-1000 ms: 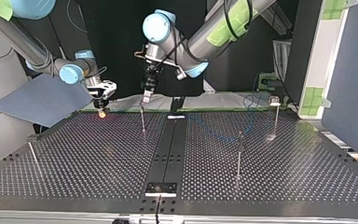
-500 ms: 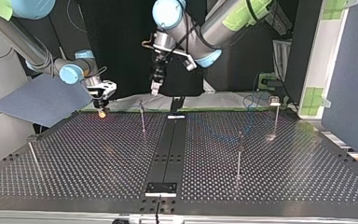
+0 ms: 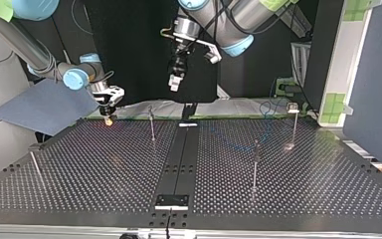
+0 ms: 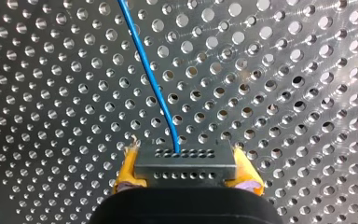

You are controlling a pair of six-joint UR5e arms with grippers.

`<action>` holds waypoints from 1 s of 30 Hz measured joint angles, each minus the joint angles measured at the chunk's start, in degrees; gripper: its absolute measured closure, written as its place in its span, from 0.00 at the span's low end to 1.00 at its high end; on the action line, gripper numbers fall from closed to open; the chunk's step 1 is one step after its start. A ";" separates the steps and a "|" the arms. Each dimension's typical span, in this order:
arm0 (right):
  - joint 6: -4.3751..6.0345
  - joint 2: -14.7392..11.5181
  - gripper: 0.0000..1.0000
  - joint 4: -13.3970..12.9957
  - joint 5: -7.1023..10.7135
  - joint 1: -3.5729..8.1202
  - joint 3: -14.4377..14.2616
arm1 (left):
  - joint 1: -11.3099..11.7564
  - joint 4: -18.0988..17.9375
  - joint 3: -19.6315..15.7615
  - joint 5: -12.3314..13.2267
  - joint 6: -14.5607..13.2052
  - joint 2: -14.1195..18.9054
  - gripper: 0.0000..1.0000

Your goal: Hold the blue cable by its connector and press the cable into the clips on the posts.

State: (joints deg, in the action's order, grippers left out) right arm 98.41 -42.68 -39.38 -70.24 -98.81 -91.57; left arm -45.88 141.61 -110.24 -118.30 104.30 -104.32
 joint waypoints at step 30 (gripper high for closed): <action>-1.78 -3.59 1.00 3.47 -3.53 1.34 -0.05 | 0.63 -4.02 -15.84 -3.04 0.60 10.93 0.00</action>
State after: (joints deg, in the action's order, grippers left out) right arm 96.63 -46.28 -35.91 -73.77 -97.47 -91.63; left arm -45.25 137.58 -126.08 -121.34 104.91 -93.39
